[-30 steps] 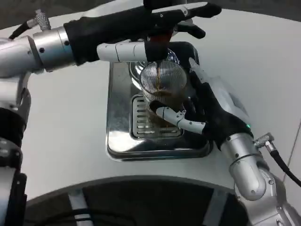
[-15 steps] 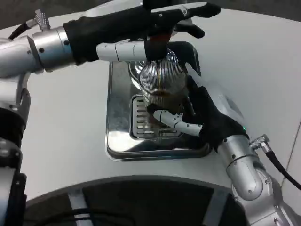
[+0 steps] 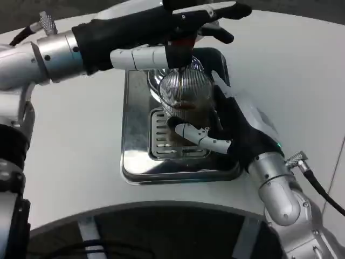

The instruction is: Grasp the cup under the faucet to collect the drink, then remove the cup.

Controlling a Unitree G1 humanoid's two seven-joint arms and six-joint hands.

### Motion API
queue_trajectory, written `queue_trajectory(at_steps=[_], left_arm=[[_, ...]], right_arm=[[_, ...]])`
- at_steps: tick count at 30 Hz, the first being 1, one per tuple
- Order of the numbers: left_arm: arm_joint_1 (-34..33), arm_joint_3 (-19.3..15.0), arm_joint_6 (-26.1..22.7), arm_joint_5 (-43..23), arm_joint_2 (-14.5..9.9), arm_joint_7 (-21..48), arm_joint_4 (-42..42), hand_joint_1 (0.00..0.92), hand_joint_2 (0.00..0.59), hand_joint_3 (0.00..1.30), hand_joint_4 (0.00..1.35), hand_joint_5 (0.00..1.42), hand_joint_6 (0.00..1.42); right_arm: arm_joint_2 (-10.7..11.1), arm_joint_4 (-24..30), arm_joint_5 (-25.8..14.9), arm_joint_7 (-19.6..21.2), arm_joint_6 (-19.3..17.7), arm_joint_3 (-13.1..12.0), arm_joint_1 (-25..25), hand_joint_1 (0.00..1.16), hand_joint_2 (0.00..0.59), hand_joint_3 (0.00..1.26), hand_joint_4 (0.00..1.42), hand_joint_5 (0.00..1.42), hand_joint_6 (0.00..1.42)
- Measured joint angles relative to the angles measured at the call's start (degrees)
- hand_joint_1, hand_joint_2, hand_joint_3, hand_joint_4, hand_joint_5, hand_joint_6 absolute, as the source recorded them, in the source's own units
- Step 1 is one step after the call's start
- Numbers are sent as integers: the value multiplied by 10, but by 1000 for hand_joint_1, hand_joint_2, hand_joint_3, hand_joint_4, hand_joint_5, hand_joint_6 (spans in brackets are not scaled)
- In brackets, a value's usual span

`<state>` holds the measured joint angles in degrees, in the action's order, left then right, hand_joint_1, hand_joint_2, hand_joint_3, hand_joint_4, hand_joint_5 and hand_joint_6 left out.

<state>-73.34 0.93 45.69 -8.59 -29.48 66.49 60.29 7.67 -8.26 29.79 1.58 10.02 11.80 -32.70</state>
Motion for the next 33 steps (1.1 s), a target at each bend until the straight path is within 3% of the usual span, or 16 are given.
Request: queue_trajectory(at_steps=[33], left_arm=[[5,-1,-1,-1,-4,-4,-6,0,70,76,29,146,0]], right_arm=[[-13,-9,-2,6,0,5,-10,434,177,0,0,0,0]])
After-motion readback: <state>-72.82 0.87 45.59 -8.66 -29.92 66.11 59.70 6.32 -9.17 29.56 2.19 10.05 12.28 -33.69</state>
